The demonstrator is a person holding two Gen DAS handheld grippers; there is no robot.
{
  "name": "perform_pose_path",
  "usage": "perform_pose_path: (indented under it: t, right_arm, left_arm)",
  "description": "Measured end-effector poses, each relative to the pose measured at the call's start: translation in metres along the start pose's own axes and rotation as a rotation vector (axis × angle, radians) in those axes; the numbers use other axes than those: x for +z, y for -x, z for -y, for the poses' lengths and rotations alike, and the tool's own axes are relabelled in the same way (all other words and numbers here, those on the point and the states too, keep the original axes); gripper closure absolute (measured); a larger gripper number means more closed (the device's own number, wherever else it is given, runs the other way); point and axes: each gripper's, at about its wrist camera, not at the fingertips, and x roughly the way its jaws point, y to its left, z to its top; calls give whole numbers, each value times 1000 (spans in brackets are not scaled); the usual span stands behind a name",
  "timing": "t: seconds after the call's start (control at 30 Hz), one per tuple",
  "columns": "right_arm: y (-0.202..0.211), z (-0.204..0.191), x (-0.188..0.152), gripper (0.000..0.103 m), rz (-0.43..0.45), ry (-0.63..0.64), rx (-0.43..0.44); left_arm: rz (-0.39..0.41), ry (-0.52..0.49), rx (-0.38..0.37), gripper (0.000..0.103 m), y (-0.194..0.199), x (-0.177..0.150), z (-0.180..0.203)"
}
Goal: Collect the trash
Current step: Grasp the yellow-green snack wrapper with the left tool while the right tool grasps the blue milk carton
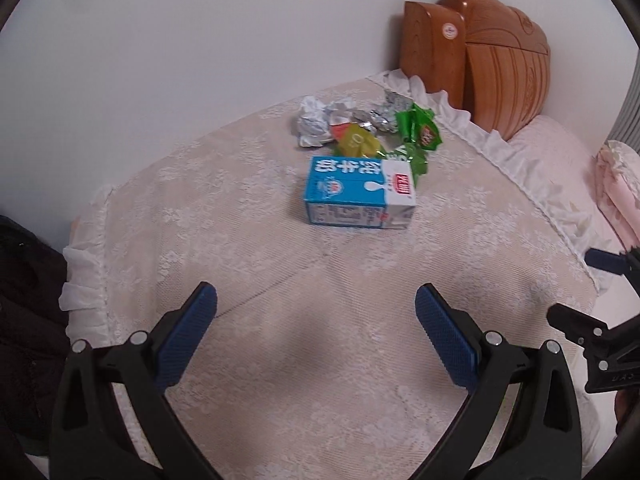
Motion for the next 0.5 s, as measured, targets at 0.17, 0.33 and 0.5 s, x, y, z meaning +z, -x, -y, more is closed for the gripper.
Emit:
perform_pose_path:
  t: [0.17,0.33,0.5]
  right_arm:
    - [-46,-57,71,3,40,354,32]
    - [-92,-101,118,3,32,595,48]
    - [-129,-121,135,3,-13,688,56]
  left_arm:
    - [-13,46,21,8,-13,3,-36]
    - [-27,101,33,8,-21,1,-63]
    - [-40,140,47,8,-25,-1,-80]
